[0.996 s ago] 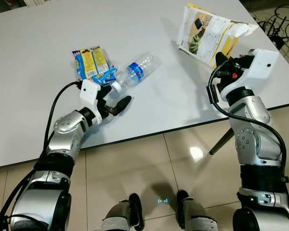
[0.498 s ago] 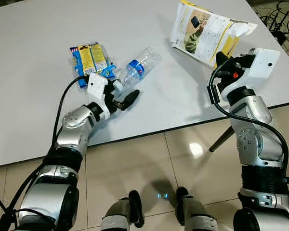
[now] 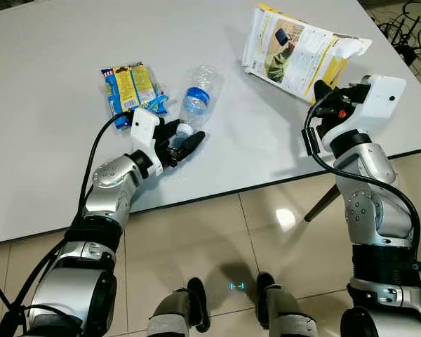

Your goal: Picking trash to rubbish bin

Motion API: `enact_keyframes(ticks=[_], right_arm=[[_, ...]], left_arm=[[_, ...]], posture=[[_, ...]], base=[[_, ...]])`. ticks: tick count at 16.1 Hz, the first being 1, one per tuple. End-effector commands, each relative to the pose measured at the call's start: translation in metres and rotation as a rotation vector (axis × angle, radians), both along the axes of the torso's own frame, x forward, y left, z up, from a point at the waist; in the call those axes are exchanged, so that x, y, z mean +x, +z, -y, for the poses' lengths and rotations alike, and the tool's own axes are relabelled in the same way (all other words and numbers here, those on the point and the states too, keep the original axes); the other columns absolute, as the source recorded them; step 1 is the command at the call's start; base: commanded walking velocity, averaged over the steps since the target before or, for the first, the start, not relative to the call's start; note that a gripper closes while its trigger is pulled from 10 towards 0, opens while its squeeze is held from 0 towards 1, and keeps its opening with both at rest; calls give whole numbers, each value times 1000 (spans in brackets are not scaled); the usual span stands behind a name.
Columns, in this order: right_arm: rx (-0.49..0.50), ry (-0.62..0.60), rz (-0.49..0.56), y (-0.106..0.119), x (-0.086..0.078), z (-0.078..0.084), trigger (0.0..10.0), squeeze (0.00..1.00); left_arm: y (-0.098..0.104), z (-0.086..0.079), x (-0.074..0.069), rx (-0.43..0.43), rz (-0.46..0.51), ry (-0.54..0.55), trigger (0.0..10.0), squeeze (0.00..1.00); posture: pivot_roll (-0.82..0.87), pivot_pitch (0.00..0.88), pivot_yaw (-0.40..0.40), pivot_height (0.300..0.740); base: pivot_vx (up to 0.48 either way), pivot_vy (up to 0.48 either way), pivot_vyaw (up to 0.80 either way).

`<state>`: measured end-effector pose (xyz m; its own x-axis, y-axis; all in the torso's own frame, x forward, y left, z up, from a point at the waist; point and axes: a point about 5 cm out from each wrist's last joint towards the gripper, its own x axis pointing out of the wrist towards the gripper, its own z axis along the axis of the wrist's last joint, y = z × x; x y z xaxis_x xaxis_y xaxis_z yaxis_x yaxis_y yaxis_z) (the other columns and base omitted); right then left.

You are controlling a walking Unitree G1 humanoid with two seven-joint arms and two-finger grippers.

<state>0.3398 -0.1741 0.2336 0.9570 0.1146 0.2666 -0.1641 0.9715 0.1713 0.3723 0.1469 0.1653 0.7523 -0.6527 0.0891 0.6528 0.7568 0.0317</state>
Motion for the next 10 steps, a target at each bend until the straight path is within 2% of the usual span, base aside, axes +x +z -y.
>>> enact_keyframes(ticks=[1,10], right_arm=[[6,20,0,1,-3,-4,10000,0],[6,21,-9,-1,-2,-4,10000,0]], left_arm=[[-22,-4,-6,20,-85,-3,0,0],[-21,-8,-6,16,-87,9,0,0]], posture=[[-140,335,134,740],[-139,334,132,740]], base=[[0,0,0],[0,0,0]])
